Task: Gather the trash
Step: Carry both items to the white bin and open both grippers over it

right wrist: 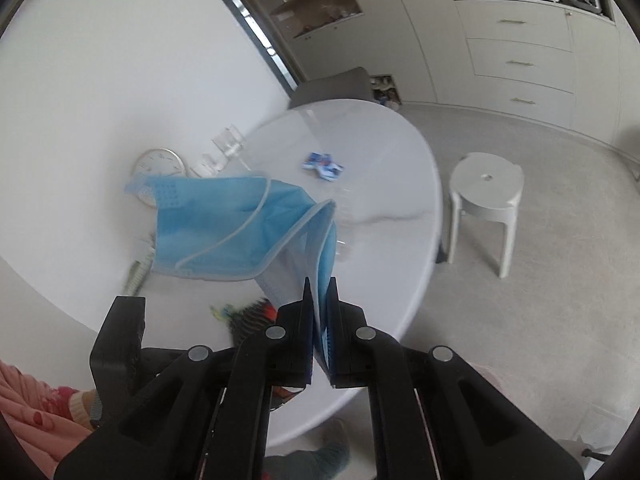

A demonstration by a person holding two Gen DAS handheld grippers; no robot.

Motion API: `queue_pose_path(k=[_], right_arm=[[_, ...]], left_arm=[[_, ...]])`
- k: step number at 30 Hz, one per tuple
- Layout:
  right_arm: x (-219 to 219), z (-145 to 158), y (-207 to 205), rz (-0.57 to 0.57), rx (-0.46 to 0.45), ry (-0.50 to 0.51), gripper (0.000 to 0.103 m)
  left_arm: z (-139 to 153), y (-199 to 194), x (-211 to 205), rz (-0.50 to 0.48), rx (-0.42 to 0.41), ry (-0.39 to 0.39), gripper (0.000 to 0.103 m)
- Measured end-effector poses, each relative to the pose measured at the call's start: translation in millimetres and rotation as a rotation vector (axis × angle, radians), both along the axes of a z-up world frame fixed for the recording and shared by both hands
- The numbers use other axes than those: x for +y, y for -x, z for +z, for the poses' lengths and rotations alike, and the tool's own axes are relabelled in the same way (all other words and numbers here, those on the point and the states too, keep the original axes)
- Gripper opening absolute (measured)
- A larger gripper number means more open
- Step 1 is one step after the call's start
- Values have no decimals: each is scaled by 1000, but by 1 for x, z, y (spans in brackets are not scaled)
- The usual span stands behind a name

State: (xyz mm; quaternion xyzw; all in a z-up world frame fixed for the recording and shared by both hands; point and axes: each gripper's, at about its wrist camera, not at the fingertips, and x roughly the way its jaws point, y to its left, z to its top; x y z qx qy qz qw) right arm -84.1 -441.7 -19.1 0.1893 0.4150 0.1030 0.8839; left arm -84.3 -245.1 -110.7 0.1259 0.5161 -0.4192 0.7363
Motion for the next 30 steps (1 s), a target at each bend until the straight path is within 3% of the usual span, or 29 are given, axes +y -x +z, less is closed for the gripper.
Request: queue_pose_path(k=[3, 6, 8, 11, 16, 20, 21, 22, 24, 27, 30], right_arm=[[-29, -22, 15, -9, 47, -5, 6], [-49, -39, 27, -14, 85, -8, 6], [-57, -47, 35, -15, 104, -13, 6], [-66, -54, 47, -13, 126, -8, 7], [-67, -79, 59, 5, 183, 48, 10], [-42, -126, 65, 42, 273, 175, 15], [-37, -139, 64, 48, 298, 185, 30], [-31, -156, 64, 50, 330, 194, 56], [-20, -179, 65, 26, 360, 205, 79], [-6, -184, 64, 5, 386, 181, 81], [6, -148, 64, -29, 321, 174, 92]], left_arm=[[-31, 14, -46, -40, 57, -47, 29], [-54, 16, -70, -32, 95, -93, 43], [-58, 17, -77, -14, 124, -102, 61], [-50, 14, -76, 25, 136, -79, 75], [-23, 13, -63, 79, 64, -104, 85], [3, 9, -27, 178, 11, -131, 90], [8, 5, -19, 201, 0, -138, 91], [14, 5, -9, 235, -15, -149, 92], [22, 2, 13, 296, -32, -166, 93], [35, -5, 47, 385, -39, -181, 94], [46, -11, 85, 459, -49, -181, 95]])
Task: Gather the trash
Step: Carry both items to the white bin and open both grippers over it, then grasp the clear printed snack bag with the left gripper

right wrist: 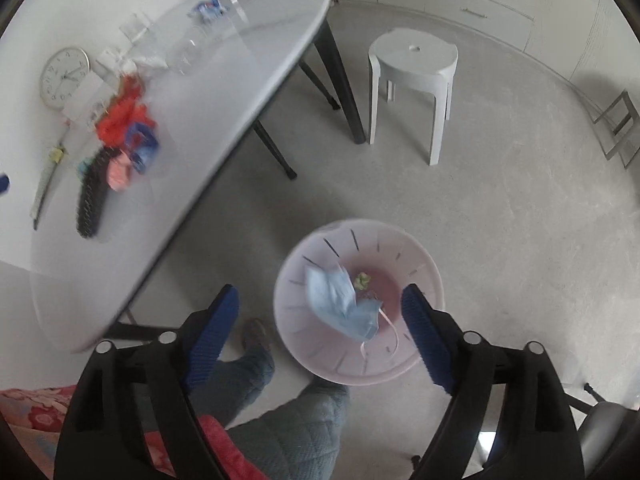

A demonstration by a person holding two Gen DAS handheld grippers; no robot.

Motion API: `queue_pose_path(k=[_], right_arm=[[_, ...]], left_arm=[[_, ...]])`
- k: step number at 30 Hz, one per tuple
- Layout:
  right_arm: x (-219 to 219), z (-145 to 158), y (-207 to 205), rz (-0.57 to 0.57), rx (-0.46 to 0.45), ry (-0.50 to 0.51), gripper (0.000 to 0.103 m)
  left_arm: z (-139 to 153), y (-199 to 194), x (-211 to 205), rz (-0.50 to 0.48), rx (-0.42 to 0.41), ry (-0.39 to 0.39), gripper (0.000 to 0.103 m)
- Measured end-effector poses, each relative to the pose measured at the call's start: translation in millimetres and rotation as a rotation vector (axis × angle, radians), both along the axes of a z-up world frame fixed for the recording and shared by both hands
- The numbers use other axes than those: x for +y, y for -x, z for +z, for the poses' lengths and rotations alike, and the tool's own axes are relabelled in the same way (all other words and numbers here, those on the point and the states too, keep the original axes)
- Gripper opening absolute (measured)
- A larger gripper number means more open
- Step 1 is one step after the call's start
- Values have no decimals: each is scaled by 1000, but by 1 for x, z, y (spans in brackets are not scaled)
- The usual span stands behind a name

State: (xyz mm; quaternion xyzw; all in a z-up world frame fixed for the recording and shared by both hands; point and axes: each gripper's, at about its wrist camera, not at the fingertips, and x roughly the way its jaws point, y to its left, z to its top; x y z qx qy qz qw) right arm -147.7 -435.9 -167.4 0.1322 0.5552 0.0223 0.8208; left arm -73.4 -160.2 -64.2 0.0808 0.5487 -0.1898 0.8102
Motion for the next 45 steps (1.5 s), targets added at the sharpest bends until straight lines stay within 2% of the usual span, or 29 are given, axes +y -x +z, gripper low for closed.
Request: queue_pose_path(k=[3, 6, 9, 13, 18, 23, 27, 30, 35, 36, 37, 38, 39, 43, 45], right_arm=[[18, 50, -5, -11, -110, 48, 101], [46, 95, -17, 22, -213, 88, 101], [75, 124, -35, 55, -289, 129, 101], [116, 140, -69, 87, -341, 134, 101], [168, 144, -110, 142, -366, 114, 101], [213, 136, -155, 212, -360, 167, 101], [219, 127, -188, 203, -318, 170, 101], [215, 118, -207, 187, -292, 155, 101], [215, 99, -241, 201, -239, 160, 101], [216, 95, -247, 206, -231, 157, 101], [216, 91, -256, 212, -221, 150, 101], [217, 89, -262, 216, -216, 144, 101], [218, 85, -270, 222, -204, 129, 101], [222, 73, -303, 240, -160, 31, 101], [224, 65, -322, 238, -134, -20, 101]], left_arm=[[9, -5, 42, 60, -39, -5, 95], [15, -15, 81, 123, -90, -18, 95], [18, -25, 118, 203, -132, -13, 95], [7, -56, 162, 330, -93, 5, 95], [-15, -107, 186, 397, -84, -3, 95], [-46, -171, 194, 336, -81, -56, 95], [-74, -213, 201, 312, -37, -48, 95], [-101, -248, 202, 311, -3, -80, 95], [-128, -288, 201, 293, 42, -110, 95], [-130, -292, 200, 292, 44, -106, 94], [-132, -296, 200, 286, 45, -97, 85], [-135, -299, 198, 274, 58, -95, 70], [-138, -302, 196, 259, 77, -94, 64], [-138, -300, 194, 232, 56, -68, 50], [-137, -296, 193, 223, 36, -69, 48]])
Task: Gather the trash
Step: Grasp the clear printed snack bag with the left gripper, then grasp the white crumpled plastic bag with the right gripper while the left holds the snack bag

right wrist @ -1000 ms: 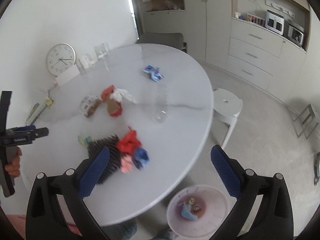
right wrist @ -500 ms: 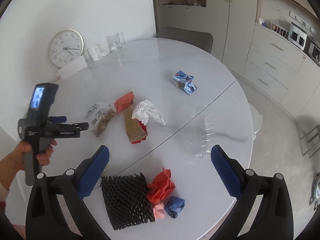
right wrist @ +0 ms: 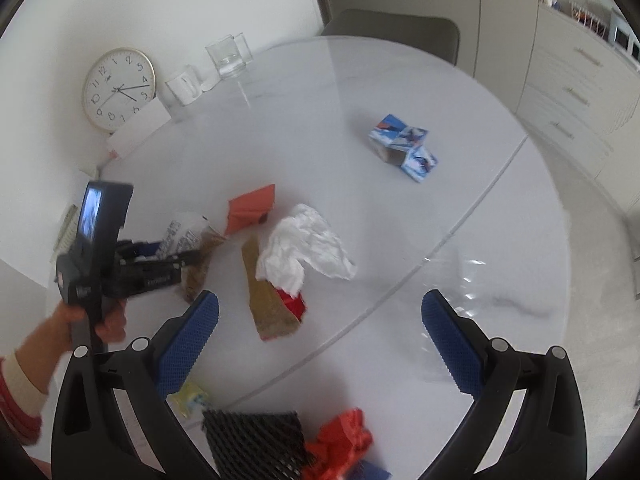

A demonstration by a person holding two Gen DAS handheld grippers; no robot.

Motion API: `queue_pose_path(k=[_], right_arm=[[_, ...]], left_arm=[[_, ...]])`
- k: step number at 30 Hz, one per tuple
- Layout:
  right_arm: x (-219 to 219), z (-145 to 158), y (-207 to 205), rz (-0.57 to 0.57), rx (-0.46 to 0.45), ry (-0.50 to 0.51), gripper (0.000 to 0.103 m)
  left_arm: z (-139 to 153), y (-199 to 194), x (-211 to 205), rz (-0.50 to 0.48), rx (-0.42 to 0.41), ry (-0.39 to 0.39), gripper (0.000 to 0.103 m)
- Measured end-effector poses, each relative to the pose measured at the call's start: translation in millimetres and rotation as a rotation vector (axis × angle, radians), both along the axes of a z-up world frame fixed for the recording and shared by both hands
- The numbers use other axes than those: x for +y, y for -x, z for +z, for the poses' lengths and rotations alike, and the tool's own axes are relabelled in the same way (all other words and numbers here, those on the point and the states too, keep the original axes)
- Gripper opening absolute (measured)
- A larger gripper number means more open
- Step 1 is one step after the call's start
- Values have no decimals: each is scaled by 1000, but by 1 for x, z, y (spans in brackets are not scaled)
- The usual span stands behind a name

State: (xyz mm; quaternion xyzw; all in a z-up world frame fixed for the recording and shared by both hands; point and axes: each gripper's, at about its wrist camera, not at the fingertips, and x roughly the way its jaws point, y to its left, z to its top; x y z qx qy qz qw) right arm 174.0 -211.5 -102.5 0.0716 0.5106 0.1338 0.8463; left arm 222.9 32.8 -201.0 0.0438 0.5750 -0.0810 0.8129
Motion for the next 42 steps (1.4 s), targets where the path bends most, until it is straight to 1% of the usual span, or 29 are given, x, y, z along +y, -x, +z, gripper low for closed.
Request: queue_pose_path(k=[3, 6, 7, 9, 11, 12, 13, 14, 15, 16, 19, 24, 27, 29, 32, 35, 37, 39, 40, 41, 42], right_arm=[[1, -18, -30, -31, 80, -85, 100], [0, -40, -57, -78, 177, -210, 93], [1, -48, -65, -91, 207, -236, 91], [9, -57, -75, -84, 246, -236, 85], [21, -65, -81, -49, 274, -189, 78], [26, -67, -81, -32, 278, -167, 71], [30, -68, -81, -20, 280, -150, 61], [33, -69, -80, -7, 280, -132, 53], [34, -69, -80, 0, 279, -124, 38], [35, -69, -79, 4, 275, -118, 25], [33, -65, -79, 4, 255, -117, 16], [21, -38, -75, -12, 176, -162, 14], [12, -15, -66, -20, 120, -182, 14], [4, 4, -51, -22, 76, -193, 15], [-15, 35, -13, -25, 16, -173, 14], [-42, 58, 42, -44, -25, -137, 14], [-69, 67, 91, -91, -35, -99, 15], [-95, 70, 133, -139, -24, -76, 15], [-114, 70, 165, -177, -17, -49, 15], [-127, 69, 186, -206, -11, -26, 15], [-143, 66, 212, -242, 2, 2, 15]], left_arm=[[2, 4, 4, 4, -8, 10, 46], [6, 11, 14, 25, -12, 24, 46], [8, 14, 16, 32, -15, 27, 46], [13, 17, 24, 52, -17, 42, 46], [20, 22, 28, 63, -24, 54, 46], [24, 26, 31, 71, -29, 60, 46], [27, 30, 33, 77, -37, 61, 46], [32, 34, 35, 85, -48, 64, 46], [33, 35, 38, 92, -52, 71, 46], [35, 36, 40, 99, -53, 78, 46], [41, 43, 44, 113, -54, 101, 46], [57, 53, 38, 85, -90, 86, 46], [70, 60, 31, 65, -105, 97, 46], [83, 70, 20, 38, -122, 105, 46], [101, 87, 0, -16, -145, 113, 46], [120, 112, -33, -98, -162, 140, 46], [131, 134, -61, -168, -172, 161, 46], [138, 161, -93, -246, -177, 182, 46], [140, 172, -107, -279, -174, 195, 46], [141, 184, -122, -312, -166, 210, 46], [142, 201, -144, -364, -151, 232, 46]])
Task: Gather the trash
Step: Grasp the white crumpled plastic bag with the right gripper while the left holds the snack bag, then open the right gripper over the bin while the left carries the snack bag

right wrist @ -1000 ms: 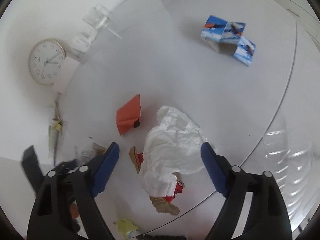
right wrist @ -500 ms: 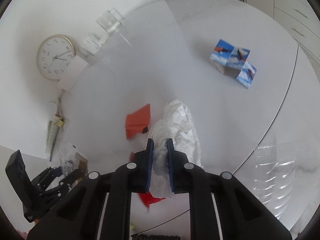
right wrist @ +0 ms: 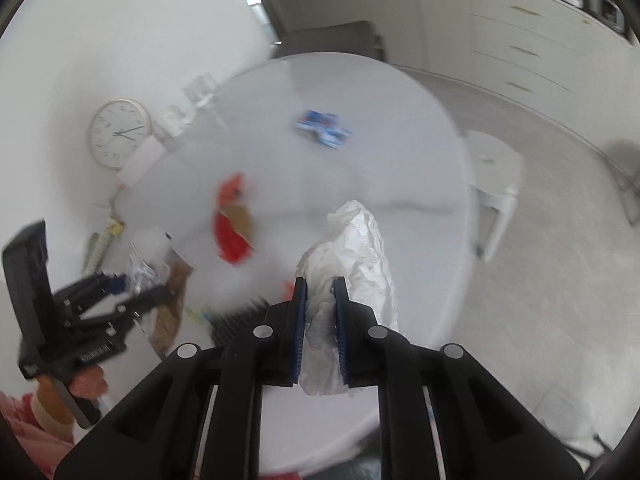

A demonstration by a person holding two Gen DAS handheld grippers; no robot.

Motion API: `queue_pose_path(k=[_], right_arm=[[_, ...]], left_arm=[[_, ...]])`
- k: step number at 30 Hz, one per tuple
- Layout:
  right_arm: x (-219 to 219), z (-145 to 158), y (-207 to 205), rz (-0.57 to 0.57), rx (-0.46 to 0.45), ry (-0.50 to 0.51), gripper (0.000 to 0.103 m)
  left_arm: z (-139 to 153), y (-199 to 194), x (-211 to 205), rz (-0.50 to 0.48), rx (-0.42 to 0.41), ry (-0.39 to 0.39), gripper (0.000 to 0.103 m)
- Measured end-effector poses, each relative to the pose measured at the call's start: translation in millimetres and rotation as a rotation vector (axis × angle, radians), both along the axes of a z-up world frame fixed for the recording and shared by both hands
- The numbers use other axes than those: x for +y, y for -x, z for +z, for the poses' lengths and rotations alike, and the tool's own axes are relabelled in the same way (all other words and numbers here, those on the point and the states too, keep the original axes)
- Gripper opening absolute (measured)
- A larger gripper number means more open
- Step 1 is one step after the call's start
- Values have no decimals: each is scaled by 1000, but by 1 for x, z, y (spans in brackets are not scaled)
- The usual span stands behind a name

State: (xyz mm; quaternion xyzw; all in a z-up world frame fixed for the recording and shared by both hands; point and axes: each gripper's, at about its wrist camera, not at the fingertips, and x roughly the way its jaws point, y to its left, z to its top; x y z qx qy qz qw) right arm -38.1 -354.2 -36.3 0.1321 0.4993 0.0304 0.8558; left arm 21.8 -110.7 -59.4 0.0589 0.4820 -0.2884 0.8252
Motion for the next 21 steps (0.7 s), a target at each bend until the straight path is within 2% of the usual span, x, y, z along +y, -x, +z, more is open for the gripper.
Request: queue_pose_path(k=[4, 7, 9, 12, 14, 15, 16, 21], right_arm=[[-41, -23, 69, -89, 63, 31, 15], [-67, -55, 106, -132, 102, 32, 15], [-74, -75, 115, -130, 111, 38, 15], [-79, -113, 114, -97, 148, 61, 21], [-84, -134, 110, -78, 182, 42, 49], [-87, -140, 111, -79, 192, 42, 71], [-90, -142, 112, -87, 191, 54, 82], [-105, -117, 127, -115, 129, 75, 96]], left_arm=[[-7, 41, -57, -129, 67, 31, 46], [-12, 67, -96, -204, 87, 11, 46], [-15, 83, -119, -237, 79, -23, 46], [-19, 98, -145, -262, 80, -54, 46], [-19, 105, -156, -269, 80, -73, 46], [-20, 106, -161, -272, 82, -79, 46], [-22, 109, -164, -273, 83, -84, 46], [-29, 119, -183, -271, 89, -111, 47]])
